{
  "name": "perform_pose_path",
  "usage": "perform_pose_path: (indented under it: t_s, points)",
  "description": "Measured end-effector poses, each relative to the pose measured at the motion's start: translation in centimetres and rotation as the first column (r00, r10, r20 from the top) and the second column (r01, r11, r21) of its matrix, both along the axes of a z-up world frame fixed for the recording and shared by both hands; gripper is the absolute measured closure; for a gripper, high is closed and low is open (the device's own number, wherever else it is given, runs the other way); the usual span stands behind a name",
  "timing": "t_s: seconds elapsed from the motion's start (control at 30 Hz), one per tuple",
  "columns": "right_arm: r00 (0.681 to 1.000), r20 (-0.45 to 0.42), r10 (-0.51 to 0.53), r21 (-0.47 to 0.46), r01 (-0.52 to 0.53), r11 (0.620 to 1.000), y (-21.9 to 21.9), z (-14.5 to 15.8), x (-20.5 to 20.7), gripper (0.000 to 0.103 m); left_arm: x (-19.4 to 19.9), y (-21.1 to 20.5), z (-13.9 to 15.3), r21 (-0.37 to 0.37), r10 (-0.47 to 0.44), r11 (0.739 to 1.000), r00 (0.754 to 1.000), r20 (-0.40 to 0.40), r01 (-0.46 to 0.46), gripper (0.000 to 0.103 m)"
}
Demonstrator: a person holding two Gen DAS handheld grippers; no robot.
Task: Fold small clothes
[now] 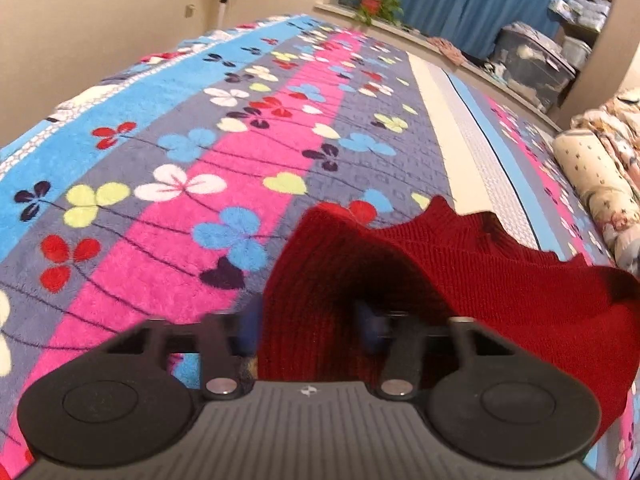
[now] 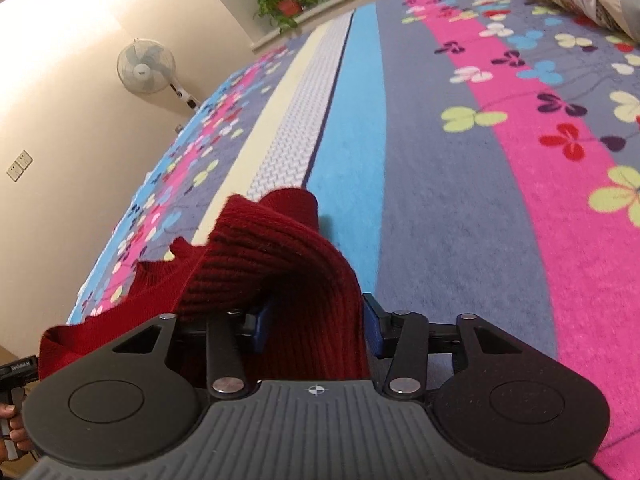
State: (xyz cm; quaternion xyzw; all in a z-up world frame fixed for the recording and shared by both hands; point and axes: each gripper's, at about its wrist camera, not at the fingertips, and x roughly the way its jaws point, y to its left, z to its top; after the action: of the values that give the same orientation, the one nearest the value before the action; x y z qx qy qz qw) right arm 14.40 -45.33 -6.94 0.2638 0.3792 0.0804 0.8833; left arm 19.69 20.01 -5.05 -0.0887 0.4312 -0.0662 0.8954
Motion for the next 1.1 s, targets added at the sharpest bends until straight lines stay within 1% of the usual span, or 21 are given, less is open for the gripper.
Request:
perform_pose_path:
  t_s: [0.03,0.07,0.1,0.13,0.2,0.23,0.27,0.3,0.37,0.47,0.53,0.6,0.7,0.73,0.77,0.8,0.83,0.9,1.0,1.07,1.1]
  points:
    - [1.000,0.011,0.002,-0.004,-0.002,1.000,0.1,0.1,0.1,0.083,0.1,0.1,-0.1,0.019,-0.007,1.000,1.000,-0.014,0.008,0.088]
    - [1.000,0.028,0.003,-0.019,-0.003,1.000,0.3,0.3,0.2,0.092,0.2,0.4,-0.1,0.020,0.004,1.000,1.000,-0.011,-0.004,0.089]
    - [0.999,0.050,0.001,-0.029,0.000,1.000,0.3,0.6,0.3,0.092,0.1,1.1,0.4,0.002,0.033,0.999,0.999,0.017,-0.033,0.090]
    - [0.996,0.086,-0.017,-0.019,0.019,1.000,0.2,1.1,0.2,0.092,-0.2,2.0,1.3,-0.034,0.083,0.996,0.993,0.080,-0.081,0.090]
    - [0.984,0.162,-0.072,0.047,0.066,0.997,-0.5,2.2,0.1,0.093,-0.6,3.2,2.3,-0.084,0.140,0.988,0.980,0.144,-0.129,0.090]
    - [0.978,0.192,-0.086,0.069,0.074,0.995,-0.6,2.5,0.1,0.093,-0.4,3.0,1.9,-0.048,0.151,0.988,0.981,0.122,-0.147,0.090]
    - [0.976,0.202,-0.085,0.054,0.076,0.996,-0.4,2.6,0.2,0.093,0.0,2.5,1.2,-0.002,0.141,0.990,0.987,0.075,-0.142,0.090]
    - [0.980,0.185,-0.078,0.015,0.076,0.997,0.1,2.4,0.6,0.093,0.4,2.2,0.3,0.025,0.135,0.990,0.991,0.024,-0.136,0.090]
    - [0.990,0.102,-0.093,-0.028,0.096,0.995,0.5,0.9,1.7,0.093,0.8,2.4,-0.4,-0.004,0.149,0.989,0.989,-0.026,-0.149,0.089]
    - [0.991,-0.012,-0.131,0.005,0.131,0.991,0.3,-1.1,2.9,0.090,1.0,2.9,-0.8,-0.054,0.149,0.987,0.986,-0.071,-0.153,0.083]
    - [0.991,-0.032,-0.128,-0.007,0.128,0.992,0.5,-1.5,3.2,0.080,1.2,2.9,-1.2,-0.066,0.134,0.988,0.986,-0.103,-0.141,0.078]
    - [0.992,-0.034,-0.123,-0.051,0.121,0.991,0.8,-1.4,3.4,0.075,1.2,2.7,-1.5,-0.065,0.112,0.991,0.987,-0.112,-0.120,0.071]
    - [0.992,-0.042,-0.116,-0.047,0.114,0.992,0.8,-1.5,3.2,0.074,1.3,2.4,-2.0,-0.081,0.086,0.992,0.988,-0.129,-0.097,0.064]
    - [0.992,-0.041,-0.116,-0.048,0.114,0.992,0.9,-1.5,3.2,0.075,1.4,2.3,-2.2,-0.084,0.081,0.992,0.988,-0.135,-0.093,0.064]
    - [0.993,-0.040,-0.111,-0.050,0.109,0.993,1.0,-1.4,3.1,0.079,1.4,2.2,-2.2,-0.079,0.080,0.993,0.988,-0.133,-0.091,0.065]
    - [0.994,-0.032,-0.103,-0.051,0.102,0.994,1.1,-1.2,3.1,0.092,1.3,2.0,-2.0,-0.068,0.081,0.994,0.989,-0.121,-0.090,0.091]
    - [0.995,-0.013,-0.099,-0.060,0.098,0.993,1.2,-0.9,3.1,0.092,1.1,1.9,-1.6,-0.055,0.083,0.995,0.992,-0.094,-0.088,0.089]
    - [0.992,0.069,-0.109,-0.104,0.116,0.988,1.7,0.6,2.6,0.093,0.5,1.9,0.1,-0.024,0.131,0.991,0.991,0.018,-0.130,0.090]
    - [0.956,0.256,-0.141,-0.045,0.158,0.986,1.3,3.5,1.3,0.094,-0.4,2.1,2.3,-0.058,0.163,0.986,0.974,0.157,-0.156,0.090]
    - [0.934,0.331,-0.131,-0.079,0.166,0.983,1.8,4.7,1.0,0.094,-0.4,1.2,2.2,0.009,0.152,0.988,0.973,0.172,-0.156,0.090]
    - [0.935,0.330,-0.131,-0.104,0.174,0.979,1.8,4.6,1.1,0.094,-0.3,1.0,1.9,0.028,0.151,0.987,0.976,0.157,-0.157,0.090]
